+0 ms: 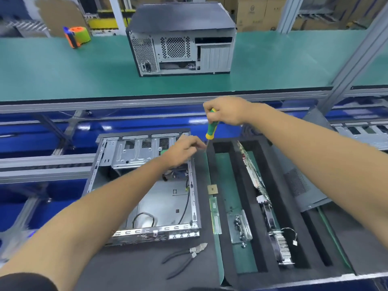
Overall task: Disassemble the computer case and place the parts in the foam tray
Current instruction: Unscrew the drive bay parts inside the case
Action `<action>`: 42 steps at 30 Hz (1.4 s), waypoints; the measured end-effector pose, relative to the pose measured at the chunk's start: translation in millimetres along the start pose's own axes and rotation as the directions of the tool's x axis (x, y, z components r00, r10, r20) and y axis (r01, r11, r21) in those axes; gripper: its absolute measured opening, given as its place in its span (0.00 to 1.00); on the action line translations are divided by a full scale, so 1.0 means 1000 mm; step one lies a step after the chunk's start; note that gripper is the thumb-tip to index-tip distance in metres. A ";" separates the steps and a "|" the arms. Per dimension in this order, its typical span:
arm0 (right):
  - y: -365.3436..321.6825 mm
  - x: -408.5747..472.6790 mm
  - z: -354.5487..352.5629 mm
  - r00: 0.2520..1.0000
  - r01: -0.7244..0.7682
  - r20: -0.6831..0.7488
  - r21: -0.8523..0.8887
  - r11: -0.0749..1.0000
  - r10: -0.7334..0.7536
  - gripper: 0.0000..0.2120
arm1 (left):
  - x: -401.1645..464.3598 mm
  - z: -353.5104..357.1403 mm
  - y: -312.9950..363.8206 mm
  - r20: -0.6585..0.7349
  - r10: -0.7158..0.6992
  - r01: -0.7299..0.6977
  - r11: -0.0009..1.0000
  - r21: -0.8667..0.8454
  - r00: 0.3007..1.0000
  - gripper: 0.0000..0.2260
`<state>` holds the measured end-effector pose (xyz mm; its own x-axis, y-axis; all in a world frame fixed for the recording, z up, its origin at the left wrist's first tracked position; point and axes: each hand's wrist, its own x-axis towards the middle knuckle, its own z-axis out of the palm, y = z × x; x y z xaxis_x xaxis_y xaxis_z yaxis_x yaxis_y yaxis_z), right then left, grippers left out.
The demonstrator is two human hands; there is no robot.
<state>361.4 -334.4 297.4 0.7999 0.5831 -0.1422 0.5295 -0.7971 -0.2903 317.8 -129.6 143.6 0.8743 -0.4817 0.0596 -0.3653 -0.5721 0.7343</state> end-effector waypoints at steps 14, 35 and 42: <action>-0.036 0.075 0.037 0.998 -0.068 -0.001 0.218 0.974 0.070 0.12 | -0.018 -0.009 -0.063 -0.219 -0.203 0.194 0.979 -0.063 0.954 0.04; -0.039 0.099 0.048 0.989 -0.110 0.112 0.109 0.988 0.097 0.13 | -0.014 -0.001 -0.080 -0.163 -0.182 0.178 0.983 -0.039 0.970 0.04; -0.040 0.101 0.048 0.989 -0.111 0.111 0.087 0.990 0.101 0.13 | -0.013 0.000 -0.083 -0.153 -0.173 0.174 0.985 -0.008 0.973 0.04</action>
<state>408.0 -236.3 249.4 0.8127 0.5136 -0.2752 0.4110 -0.8400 -0.3541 337.0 -76.4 81.7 0.9628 -0.2682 0.0341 -0.2049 -0.6419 0.7389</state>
